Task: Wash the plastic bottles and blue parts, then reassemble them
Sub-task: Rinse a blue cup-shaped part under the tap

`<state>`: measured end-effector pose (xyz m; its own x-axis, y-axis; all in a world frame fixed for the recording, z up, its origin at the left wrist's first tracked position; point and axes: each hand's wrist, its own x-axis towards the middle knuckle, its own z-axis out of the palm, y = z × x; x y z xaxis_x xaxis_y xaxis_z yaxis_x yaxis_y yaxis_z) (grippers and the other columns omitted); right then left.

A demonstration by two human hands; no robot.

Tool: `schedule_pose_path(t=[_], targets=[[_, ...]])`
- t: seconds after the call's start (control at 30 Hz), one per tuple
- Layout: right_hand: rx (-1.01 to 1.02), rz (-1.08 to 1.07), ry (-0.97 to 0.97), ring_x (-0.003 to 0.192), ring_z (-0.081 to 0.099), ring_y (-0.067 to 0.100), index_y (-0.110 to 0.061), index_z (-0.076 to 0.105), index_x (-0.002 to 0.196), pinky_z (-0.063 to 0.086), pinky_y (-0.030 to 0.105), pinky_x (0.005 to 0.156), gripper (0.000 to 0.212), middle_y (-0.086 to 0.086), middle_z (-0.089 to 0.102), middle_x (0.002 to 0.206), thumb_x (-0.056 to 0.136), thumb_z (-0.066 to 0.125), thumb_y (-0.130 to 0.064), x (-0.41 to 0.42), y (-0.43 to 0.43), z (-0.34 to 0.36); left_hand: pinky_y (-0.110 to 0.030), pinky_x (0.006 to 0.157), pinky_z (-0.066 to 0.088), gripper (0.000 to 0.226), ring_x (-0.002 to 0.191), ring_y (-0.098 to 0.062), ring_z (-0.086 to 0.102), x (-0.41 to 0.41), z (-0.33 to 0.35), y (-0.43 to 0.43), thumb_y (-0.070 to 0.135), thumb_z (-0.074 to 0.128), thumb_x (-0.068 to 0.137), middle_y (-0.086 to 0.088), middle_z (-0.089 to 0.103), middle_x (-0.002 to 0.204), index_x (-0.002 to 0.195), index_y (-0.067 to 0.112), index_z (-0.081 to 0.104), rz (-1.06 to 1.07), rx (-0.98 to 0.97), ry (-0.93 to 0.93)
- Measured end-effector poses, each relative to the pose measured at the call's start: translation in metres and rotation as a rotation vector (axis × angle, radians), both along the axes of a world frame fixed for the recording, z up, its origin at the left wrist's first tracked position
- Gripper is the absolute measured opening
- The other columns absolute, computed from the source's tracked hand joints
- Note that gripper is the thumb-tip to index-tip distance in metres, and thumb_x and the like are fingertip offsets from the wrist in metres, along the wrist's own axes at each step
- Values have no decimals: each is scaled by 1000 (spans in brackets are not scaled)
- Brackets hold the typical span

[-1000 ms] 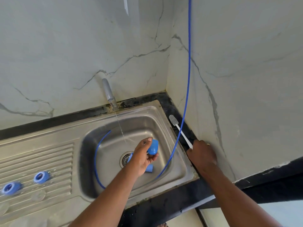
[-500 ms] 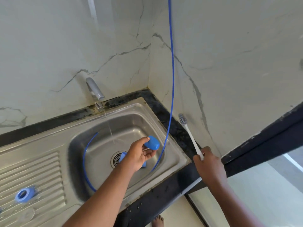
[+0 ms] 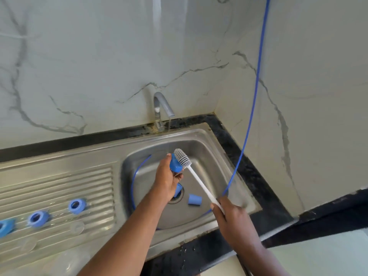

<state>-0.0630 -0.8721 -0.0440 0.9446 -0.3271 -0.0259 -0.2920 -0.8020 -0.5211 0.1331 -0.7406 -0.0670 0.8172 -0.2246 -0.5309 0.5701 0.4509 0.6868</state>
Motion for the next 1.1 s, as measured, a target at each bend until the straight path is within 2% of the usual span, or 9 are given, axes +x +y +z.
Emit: schedule_pose_path(t=[0.1,0.2,0.3,0.43,0.67,0.83,0.97,1.03,1.1], targets=[[-2,86,-27,65,55,34,-28,46,92,43,44,55,17,-8,41,57,101,51,-42,18,11,-2,-26,50,41,27,54,-15,53,-4,7,12,32,42,106,-7,61,78,109,9,55,35,-16,-49],[-20,134,-30,66,57,35,-24,48,94,34,39,53,17,-9,37,54,101,53,-39,39,12,-1,-23,44,36,23,52,-16,47,-6,8,16,32,43,106,-7,53,79,109,10,50,88,-32,-53],[-13,204,-10,59,51,28,-23,45,93,41,41,52,20,-8,37,54,101,51,-41,45,11,-1,-22,44,33,25,53,-14,46,5,13,25,34,42,107,-6,53,77,102,13,52,213,-40,-42],[24,266,14,58,43,19,-26,40,92,42,42,57,21,-5,41,57,102,45,-44,51,9,4,-25,45,29,30,53,-14,44,15,16,29,35,38,108,-3,52,67,91,15,52,289,83,-75],[35,300,68,65,56,21,-25,45,98,47,41,61,21,-2,56,68,103,41,-45,62,6,7,-25,48,33,31,57,-13,47,33,22,33,34,36,108,-7,54,73,101,10,54,317,129,-91],[-2,282,44,57,41,18,-31,31,95,36,37,56,17,-6,42,60,104,38,-43,82,6,7,-23,44,32,29,50,-11,45,30,23,25,29,33,109,-4,54,68,111,6,51,188,174,-191],[48,331,57,54,46,12,-34,34,95,40,30,54,14,-3,60,70,104,39,-44,72,6,6,-25,49,30,33,53,-12,44,35,33,35,29,33,109,-7,55,69,100,8,57,276,101,-113],[51,334,48,51,44,12,-33,34,95,33,24,47,15,-4,52,63,104,39,-43,76,4,7,-24,47,31,35,53,-12,45,32,31,36,31,33,109,-8,56,71,105,7,58,254,82,-97],[32,325,31,49,39,12,-31,34,93,26,29,48,17,-6,40,56,104,42,-41,88,3,5,-23,45,33,37,54,-11,46,27,27,30,34,35,108,-7,58,73,109,5,58,249,36,-83]])
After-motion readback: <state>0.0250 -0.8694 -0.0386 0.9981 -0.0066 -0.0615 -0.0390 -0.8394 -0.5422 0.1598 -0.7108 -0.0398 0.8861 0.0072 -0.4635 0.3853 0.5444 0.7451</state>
